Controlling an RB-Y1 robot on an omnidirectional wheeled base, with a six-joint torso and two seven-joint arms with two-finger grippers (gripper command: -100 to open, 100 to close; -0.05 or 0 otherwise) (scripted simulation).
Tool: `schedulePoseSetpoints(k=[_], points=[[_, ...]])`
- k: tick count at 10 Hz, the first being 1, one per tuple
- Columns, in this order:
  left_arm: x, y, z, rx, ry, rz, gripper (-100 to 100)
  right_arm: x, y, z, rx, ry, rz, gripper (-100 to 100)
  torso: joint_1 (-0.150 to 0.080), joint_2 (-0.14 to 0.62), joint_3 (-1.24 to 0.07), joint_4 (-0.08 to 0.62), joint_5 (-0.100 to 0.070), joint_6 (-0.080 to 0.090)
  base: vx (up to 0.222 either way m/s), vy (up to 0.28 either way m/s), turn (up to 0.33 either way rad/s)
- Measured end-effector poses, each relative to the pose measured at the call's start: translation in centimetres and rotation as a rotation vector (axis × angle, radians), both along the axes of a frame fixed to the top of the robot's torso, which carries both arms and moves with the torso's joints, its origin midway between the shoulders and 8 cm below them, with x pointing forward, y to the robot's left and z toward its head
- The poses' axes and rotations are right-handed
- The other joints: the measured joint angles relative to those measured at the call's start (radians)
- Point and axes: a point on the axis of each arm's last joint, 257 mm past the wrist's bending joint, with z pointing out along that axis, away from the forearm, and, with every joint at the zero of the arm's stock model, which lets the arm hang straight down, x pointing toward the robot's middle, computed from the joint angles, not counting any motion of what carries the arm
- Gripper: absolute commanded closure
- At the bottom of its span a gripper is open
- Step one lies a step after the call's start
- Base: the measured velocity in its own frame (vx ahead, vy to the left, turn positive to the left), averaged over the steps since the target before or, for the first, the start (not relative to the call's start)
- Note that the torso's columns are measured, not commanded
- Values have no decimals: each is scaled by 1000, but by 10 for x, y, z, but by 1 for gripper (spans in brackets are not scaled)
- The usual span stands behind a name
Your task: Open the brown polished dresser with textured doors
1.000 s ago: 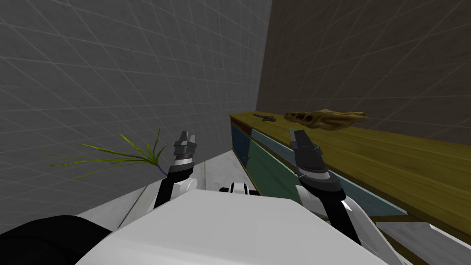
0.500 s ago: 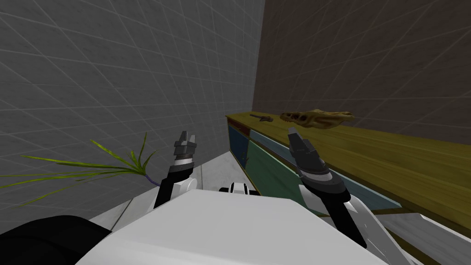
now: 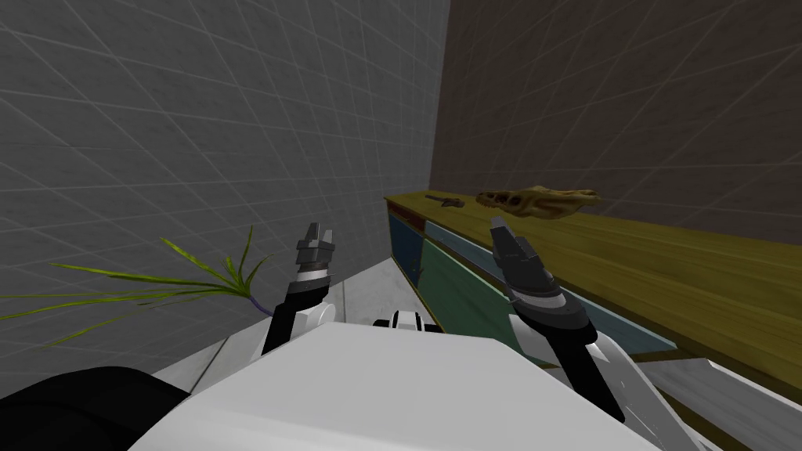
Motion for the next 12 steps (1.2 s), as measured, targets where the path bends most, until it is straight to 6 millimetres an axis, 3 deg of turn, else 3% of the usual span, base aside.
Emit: schedulePoseSetpoints(k=[6, 12], points=[[0, 0, 0, 0, 0, 0, 0, 13, -1, -26, -182, 37, -98, -100, 0, 1, 0, 0, 0, 0, 81, 91, -38], [0, 0, 0, 0, 0, 0, 0, 23, -4, -65, -492, 59, -232, -100, 1, 0, 0, 0, 0, 0, 100, 118, -47]])
